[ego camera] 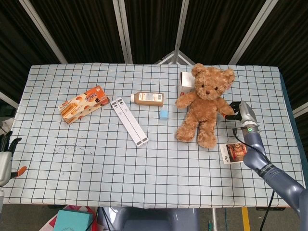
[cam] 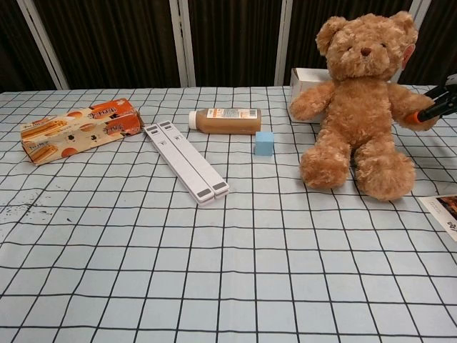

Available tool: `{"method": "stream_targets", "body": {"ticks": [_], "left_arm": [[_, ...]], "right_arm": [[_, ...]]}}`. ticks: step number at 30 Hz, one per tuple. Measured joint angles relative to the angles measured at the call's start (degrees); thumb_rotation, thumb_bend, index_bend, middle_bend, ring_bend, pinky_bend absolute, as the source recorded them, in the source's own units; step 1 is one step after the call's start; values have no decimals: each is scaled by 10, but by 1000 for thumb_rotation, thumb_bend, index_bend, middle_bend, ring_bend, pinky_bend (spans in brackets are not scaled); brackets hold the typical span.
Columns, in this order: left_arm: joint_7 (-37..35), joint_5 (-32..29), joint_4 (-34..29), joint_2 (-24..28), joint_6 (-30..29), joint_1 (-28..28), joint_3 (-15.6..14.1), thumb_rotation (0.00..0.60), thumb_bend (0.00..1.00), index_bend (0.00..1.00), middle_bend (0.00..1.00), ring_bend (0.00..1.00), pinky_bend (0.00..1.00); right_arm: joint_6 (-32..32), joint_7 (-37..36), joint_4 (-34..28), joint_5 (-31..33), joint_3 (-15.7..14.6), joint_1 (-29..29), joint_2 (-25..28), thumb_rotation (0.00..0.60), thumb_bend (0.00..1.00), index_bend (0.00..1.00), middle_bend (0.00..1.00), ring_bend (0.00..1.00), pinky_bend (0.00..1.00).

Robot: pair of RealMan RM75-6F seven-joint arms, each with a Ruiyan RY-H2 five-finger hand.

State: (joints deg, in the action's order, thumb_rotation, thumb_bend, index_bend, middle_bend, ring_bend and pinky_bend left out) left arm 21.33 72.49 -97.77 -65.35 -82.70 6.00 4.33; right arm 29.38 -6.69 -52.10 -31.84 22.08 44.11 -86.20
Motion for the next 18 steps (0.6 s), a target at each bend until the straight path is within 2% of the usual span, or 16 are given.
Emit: {"method": "stream_targets", "body": {"ticks": [3,6,18], "left_arm": [[0,-2,0,0,0,0,0,600,243,164,0,0,30],[0,-1,-1,0,-2,-1,0,600,243,164,0,0,30],[-4,-1,0,3,2,1,0,600,243,164,0,0,30]], "right_arm": [[-14,0,-15,-13,-5,-2,13,600,444,91,255,188,0],[-34,-5,-31,-23,-8,-6,30,600,440,49,225,159,0],[-49,-24,-77,-53,-31,-40,89,600,440,36,216,150,0]]}}
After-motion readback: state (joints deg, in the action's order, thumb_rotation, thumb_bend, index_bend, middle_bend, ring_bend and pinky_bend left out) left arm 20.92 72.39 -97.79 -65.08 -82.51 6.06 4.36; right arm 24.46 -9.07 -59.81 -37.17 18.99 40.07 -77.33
